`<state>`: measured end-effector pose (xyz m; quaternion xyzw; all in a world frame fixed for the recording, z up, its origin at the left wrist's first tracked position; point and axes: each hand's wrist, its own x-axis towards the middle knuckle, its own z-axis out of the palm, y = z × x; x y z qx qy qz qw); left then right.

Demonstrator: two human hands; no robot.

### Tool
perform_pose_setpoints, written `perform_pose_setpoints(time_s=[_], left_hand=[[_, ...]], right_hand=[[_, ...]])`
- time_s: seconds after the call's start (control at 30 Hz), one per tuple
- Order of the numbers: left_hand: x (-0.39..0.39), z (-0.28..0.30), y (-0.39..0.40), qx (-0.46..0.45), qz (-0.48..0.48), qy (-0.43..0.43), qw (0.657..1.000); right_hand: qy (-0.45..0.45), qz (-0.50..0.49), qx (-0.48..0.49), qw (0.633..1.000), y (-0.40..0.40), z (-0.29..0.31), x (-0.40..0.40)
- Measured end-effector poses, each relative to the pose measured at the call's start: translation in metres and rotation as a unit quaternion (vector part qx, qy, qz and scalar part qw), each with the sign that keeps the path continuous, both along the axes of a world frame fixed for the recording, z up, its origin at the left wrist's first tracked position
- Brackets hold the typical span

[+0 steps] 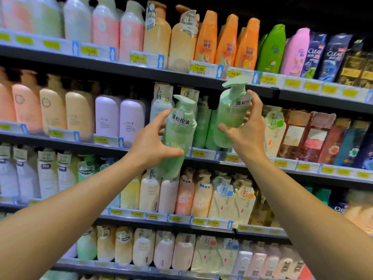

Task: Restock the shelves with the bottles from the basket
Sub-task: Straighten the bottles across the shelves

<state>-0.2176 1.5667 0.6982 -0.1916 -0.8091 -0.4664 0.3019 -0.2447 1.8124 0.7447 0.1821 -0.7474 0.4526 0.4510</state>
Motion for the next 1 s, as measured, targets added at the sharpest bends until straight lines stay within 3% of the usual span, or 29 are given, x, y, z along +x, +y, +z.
perform_pose_setpoints(time_s=[0.27, 0.67, 1.0], left_hand=[[-0.028, 0.000, 0.008, 0.008, 0.007, 0.017, 1.000], [-0.045, 0.010, 0.006, -0.007, -0.015, 0.030, 0.999], [-0.046, 0.011, 0.007, 0.016, -0.025, 0.034, 0.999]], right_hand=[[-0.008, -0.030, 0.014, 0.999, 0.003, -0.023, -0.048], [-0.060, -0.176, -0.021, 0.982, -0.012, -0.035, -0.079], [-0.099, -0.267, 0.042, 0.958, -0.019, -0.031, -0.085]])
